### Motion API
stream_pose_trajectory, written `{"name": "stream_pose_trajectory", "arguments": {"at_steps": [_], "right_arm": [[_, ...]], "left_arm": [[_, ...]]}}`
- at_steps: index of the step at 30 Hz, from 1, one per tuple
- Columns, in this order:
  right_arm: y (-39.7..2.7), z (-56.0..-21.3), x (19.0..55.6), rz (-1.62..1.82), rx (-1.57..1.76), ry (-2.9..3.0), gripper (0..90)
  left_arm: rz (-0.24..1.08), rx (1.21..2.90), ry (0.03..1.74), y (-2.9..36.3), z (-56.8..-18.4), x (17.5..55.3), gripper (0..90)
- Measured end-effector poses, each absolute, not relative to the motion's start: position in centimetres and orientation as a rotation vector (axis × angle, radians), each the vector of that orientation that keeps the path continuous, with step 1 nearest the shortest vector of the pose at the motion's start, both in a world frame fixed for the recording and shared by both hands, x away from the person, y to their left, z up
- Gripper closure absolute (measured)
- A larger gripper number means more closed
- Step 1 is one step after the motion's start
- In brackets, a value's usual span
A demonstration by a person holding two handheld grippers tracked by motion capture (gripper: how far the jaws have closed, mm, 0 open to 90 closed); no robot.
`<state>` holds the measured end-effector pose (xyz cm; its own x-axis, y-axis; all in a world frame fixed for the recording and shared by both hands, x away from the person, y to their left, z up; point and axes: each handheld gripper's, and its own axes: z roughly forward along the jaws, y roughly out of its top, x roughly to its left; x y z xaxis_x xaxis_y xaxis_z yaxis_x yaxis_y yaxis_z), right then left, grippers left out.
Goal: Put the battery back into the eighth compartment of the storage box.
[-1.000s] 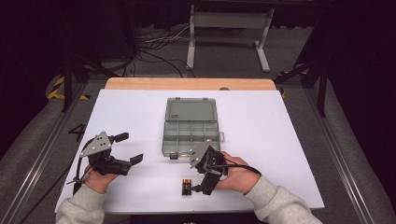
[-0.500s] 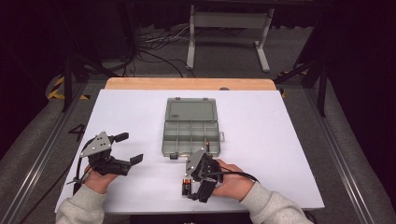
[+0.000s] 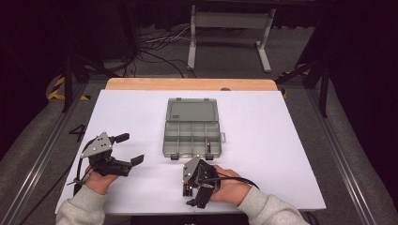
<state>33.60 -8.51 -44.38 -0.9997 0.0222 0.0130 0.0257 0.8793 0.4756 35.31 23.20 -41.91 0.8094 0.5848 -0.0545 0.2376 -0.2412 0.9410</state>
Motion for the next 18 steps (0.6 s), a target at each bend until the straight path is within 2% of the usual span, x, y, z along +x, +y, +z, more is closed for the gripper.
{"name": "stream_pose_trajectory", "arguments": {"at_steps": [5, 7, 13, 18], "right_arm": [[-8.60, -44.27, 33.63, -0.780, -0.025, -3.044, 10.3], [-8.63, -44.25, 33.58, -0.774, -0.019, -3.047, 15.7], [-8.59, -44.32, 33.45, -0.763, -0.010, -3.061, 21.2], [-8.67, -44.13, 33.42, -0.776, 0.003, -3.059, 31.6]], "left_arm": [[0.374, 1.825, 0.628, 23.27, -41.88, 35.32, 2.6], [0.370, 1.823, 0.629, 23.23, -41.90, 35.31, 2.6], [0.372, 1.817, 0.632, 23.28, -41.92, 35.35, 2.4], [0.371, 1.821, 0.633, 23.26, -41.91, 35.34, 2.4]]}}
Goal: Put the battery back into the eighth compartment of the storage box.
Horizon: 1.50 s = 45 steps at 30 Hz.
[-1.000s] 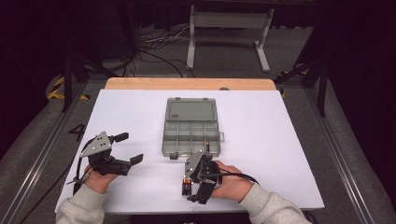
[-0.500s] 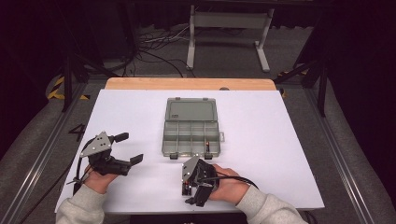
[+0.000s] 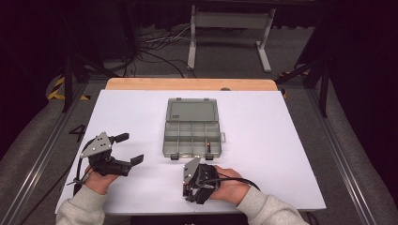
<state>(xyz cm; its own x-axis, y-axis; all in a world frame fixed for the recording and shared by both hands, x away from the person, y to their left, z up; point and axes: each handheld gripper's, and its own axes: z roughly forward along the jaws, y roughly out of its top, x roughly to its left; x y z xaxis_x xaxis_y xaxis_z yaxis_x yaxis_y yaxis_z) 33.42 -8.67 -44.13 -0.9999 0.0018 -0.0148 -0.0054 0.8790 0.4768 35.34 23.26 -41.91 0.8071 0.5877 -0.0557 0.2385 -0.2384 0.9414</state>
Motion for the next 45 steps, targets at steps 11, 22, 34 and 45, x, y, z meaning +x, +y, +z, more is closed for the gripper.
{"name": "stream_pose_trajectory", "arguments": {"at_steps": [11, 22, 34, 45], "right_arm": [[-8.9, -44.0, 33.7, 0.785, 0.008, 3.027, 40.9], [-9.4, -43.0, 33.7, 0.802, 0.015, 3.005, 41.3], [-10.7, -39.7, 34.1, 0.855, 0.007, 2.957, 41.4], [-11.6, -37.2, 34.9, 0.882, 0.007, 2.922, 41.4]], "left_arm": [[0.368, 1.820, 0.632, 23.2, -41.9, 35.3, 2.3], [0.372, 1.816, 0.634, 23.2, -41.9, 35.3, 2.3], [0.366, 1.826, 0.630, 23.3, -41.9, 35.4, 2.3], [0.365, 1.823, 0.633, 23.3, -41.9, 35.4, 2.3]]}}
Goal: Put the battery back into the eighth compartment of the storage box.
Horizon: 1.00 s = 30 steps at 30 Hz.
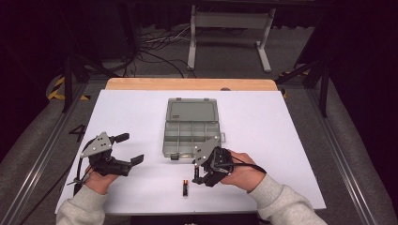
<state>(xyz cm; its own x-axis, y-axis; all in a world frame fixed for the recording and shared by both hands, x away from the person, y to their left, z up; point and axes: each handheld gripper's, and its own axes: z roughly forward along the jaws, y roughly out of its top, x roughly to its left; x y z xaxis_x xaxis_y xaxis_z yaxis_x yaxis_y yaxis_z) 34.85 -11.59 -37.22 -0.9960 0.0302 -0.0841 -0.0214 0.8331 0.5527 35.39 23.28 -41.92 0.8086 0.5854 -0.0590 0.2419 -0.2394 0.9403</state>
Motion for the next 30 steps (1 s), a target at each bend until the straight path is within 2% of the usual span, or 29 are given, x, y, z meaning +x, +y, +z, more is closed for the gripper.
{"name": "stream_pose_trajectory", "arguments": {"at_steps": [30], "right_arm": [[-14.7, -32.7, 38.8, 0.957, 0.061, 2.849, 41.4]], "left_arm": [[0.368, 1.824, 0.627, 23.4, -41.9, 35.4, 2.3]]}}
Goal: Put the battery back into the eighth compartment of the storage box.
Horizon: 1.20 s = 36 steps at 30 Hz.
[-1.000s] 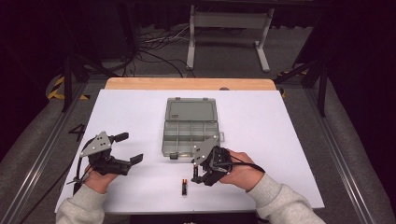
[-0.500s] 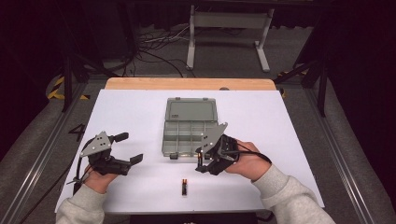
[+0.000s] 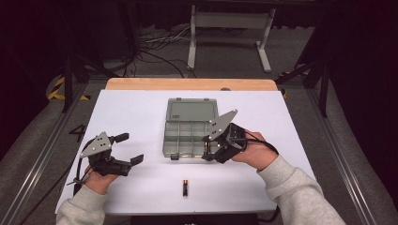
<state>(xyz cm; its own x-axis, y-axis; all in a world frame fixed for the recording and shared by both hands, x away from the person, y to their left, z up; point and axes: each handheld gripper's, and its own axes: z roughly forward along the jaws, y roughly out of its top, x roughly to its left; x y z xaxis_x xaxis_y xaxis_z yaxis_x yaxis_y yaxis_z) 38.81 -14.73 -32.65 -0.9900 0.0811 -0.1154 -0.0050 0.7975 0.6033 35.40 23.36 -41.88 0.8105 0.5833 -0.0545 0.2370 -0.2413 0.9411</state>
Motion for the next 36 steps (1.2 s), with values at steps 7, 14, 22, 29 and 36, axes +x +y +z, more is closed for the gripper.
{"name": "stream_pose_trajectory", "arguments": {"at_steps": [7, 14, 22, 29, 36], "right_arm": [[-15.2, -32.4, 40.6, 0.954, 0.074, 2.853, 41.4], [-16.0, -32.6, 42.6, 0.949, 0.120, 2.848, 41.4], [-16.6, -32.9, 44.0, 0.945, 0.156, 2.843, 41.4], [-16.8, -34.5, 45.2, 0.905, 0.173, 2.871, 41.3], [-16.8, -36.1, 45.9, 0.872, 0.163, 2.903, 41.3]], "left_arm": [[0.369, 1.824, 0.627, 23.4, -41.9, 35.4, 2.3], [0.368, 1.817, 0.630, 23.4, -41.9, 35.4, 2.3], [0.368, 1.818, 0.632, 23.4, -41.9, 35.4, 2.3], [0.369, 1.820, 0.631, 23.4, -41.9, 35.4, 2.3], [0.374, 1.818, 0.632, 23.4, -41.9, 35.4, 2.3]]}}
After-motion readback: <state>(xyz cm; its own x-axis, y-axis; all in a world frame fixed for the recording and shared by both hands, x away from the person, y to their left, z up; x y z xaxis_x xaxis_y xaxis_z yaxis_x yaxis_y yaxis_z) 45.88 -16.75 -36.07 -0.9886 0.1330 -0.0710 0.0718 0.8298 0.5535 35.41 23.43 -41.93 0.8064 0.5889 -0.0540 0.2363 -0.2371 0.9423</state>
